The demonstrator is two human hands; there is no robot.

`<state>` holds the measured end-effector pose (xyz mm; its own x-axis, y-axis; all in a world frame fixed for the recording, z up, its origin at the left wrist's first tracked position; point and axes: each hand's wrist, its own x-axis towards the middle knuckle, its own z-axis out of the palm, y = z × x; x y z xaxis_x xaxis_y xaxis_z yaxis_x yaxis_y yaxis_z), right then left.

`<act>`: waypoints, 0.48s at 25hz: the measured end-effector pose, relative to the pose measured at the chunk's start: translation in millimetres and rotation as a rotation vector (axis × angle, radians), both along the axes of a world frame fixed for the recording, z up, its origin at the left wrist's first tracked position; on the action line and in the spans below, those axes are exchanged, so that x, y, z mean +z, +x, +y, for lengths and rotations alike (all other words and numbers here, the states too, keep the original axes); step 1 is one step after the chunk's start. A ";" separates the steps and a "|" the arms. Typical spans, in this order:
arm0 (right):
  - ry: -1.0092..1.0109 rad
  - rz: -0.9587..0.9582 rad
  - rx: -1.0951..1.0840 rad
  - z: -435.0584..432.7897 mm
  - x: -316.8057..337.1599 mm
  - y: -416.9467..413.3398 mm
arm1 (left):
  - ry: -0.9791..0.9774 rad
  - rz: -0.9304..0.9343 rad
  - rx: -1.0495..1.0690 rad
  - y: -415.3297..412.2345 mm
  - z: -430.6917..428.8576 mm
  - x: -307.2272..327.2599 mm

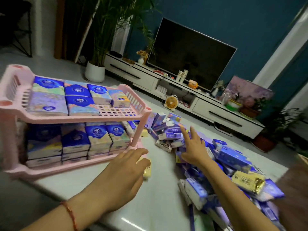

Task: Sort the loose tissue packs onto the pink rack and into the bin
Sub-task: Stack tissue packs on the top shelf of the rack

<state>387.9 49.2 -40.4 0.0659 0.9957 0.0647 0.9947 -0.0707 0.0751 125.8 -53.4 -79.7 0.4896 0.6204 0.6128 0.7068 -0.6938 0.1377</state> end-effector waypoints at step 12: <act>-0.040 0.062 -0.093 6.8 -6.3 6.9 | 0.000 -0.002 0.002 -17.0 0.9 -1.6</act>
